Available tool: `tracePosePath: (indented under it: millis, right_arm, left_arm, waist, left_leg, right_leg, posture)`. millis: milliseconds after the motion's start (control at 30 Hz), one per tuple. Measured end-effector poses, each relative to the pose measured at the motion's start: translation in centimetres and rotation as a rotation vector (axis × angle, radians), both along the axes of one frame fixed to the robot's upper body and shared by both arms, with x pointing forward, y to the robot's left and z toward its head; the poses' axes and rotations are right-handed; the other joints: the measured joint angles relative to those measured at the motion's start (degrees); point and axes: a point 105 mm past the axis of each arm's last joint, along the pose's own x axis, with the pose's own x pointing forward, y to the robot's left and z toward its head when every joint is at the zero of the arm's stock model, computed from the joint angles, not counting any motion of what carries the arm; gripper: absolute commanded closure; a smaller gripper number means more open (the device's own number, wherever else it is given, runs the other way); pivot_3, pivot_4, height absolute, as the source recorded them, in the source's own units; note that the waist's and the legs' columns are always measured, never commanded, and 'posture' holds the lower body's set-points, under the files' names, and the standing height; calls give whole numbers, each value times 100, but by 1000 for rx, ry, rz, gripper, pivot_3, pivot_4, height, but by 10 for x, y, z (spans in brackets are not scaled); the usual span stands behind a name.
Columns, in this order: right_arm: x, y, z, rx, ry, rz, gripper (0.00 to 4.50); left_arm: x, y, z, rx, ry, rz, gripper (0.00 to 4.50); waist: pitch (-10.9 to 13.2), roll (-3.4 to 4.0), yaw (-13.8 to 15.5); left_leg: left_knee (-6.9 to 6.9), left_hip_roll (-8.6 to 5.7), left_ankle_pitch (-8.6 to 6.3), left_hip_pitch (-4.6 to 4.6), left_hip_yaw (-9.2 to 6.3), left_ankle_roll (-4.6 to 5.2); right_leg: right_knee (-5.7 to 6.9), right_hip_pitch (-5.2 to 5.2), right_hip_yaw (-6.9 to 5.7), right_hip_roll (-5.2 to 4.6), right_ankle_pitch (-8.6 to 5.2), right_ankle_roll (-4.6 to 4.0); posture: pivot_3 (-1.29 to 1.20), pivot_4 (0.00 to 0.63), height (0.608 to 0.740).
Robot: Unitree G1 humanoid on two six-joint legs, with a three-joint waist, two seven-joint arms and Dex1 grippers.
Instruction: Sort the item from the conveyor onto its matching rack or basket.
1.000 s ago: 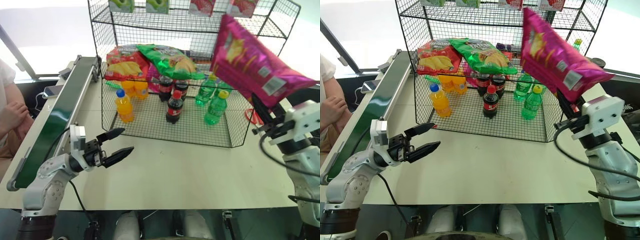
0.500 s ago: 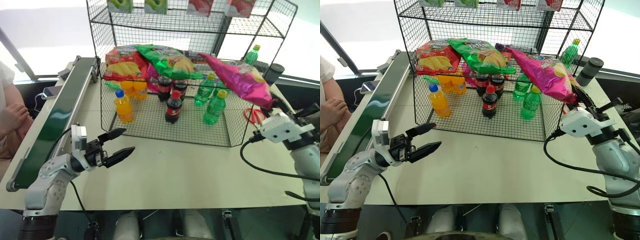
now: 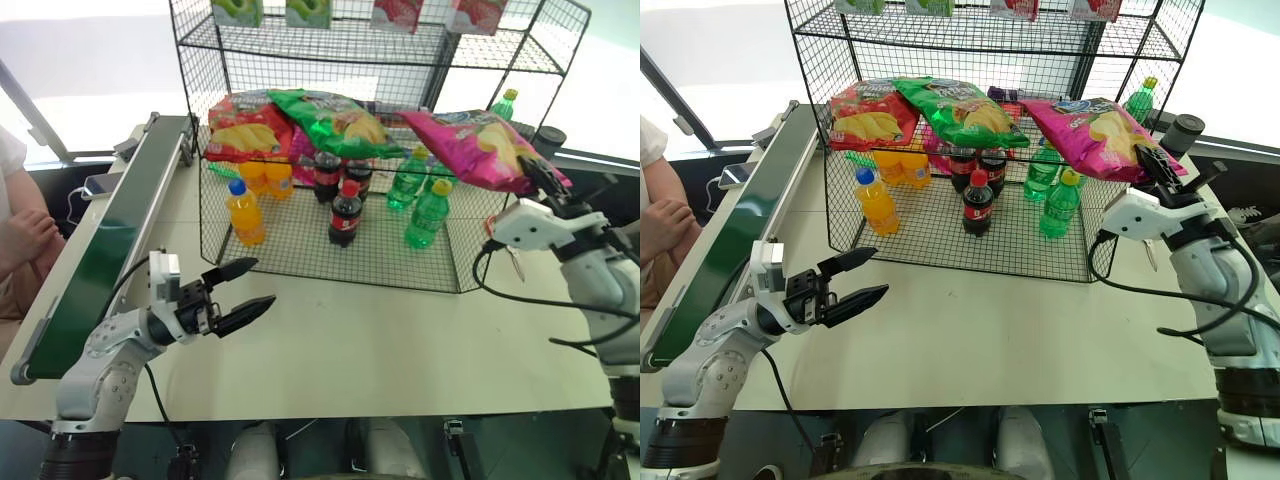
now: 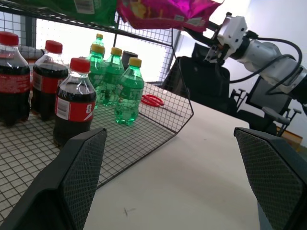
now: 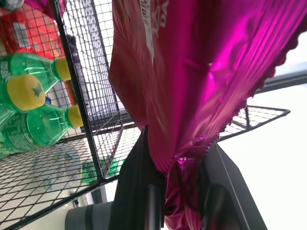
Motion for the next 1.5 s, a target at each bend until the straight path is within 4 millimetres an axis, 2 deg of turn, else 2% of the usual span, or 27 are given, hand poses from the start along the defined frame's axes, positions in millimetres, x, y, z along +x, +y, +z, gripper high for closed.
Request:
tracePosePath:
  millis: [133, 300, 500, 767, 833, 867, 967, 1067, 1267, 1500]
  right_arm:
    - [16, -1, 2, 0, 6, -19, 4387]
    - [31, 10, 3, -20, 3, -15, 4387]
    - [47, 10, -4, -10, 11, -57, 4387]
    - [56, 10, 8, 41, -19, -74, 4387]
    - [57, 14, 9, 70, -15, -59, 3351]
    - [58, 15, 9, 87, -6, -51, 3020]
    - [59, 16, 9, 119, 21, -34, 1592]
    - [59, 14, 19, 146, 54, -16, 81]
    - [54, 16, 22, 237, 181, 57, 81]
    - [42, 40, 24, 483, 326, 238, 81]
  left_arm:
    - [4, -4, 13, -7, -47, 4, 0]
    - [6, -13, 32, -31, -110, -2, 0]
    - [5, -15, 32, -43, -104, 10, 0]
    - [3, -16, 28, -52, -86, 18, 0]
    - [3, -16, 28, -52, -86, 18, 0]
    - [3, -16, 28, -52, -86, 18, 0]
    - [3, -16, 28, -53, -85, 20, 0]
    - [3, -17, 27, -55, -82, 20, 0]
    - [1, -19, 22, -53, -64, 12, 0]
    - [2, -18, 19, -52, -51, 15, 0]
  waist:
    - [1, 1, 17]
    - [0, 1, 8]
    - [1, 2, -1]
    - [1, 2, 3]
    - [1, 2, 0]
    - [1, 2, -1]
    - [2, 3, -1]
    - [2, 3, -6]
    - [2, 4, -2]
    - [2, 4, 6]
  left_leg:
    - [9, 0, 0, -1, 0, 0]
    - [20, 2, 1, -1, 0, -1]
    - [44, 6, 1, -4, 1, -1]
    - [51, 7, 0, -4, -1, -1]
    - [51, 7, 0, -4, -1, -1]
    - [51, 8, 0, -4, -1, -1]
    - [50, 9, 0, -4, -1, 0]
    - [51, 9, 0, -3, -1, 0]
    - [50, 12, -1, -3, -2, 1]
    - [50, 13, -4, -4, -2, 7]
  right_leg:
    - [5, 1, 1, -1, 0, 0]
    - [12, 1, 3, 0, 0, 1]
    - [22, 4, 4, 2, -1, 2]
    - [24, 8, 5, 1, -1, 2]
    - [25, 8, 5, 1, -1, 2]
    - [25, 8, 5, 2, -1, 2]
    - [25, 6, 5, 2, -1, 2]
    - [25, 8, 5, 2, -1, 2]
    - [25, 7, 5, 3, -1, 2]
    - [25, 7, 4, 3, 0, 1]
  posture:
    - [0, 150, 726]
    - [0, 150, 726]
    - [0, 150, 726]
    - [0, 150, 726]
    - [0, 150, 726]
    - [0, 150, 726]
    - [0, 150, 726]
    - [0, 150, 726]
    - [0, 150, 726]
    - [0, 150, 726]
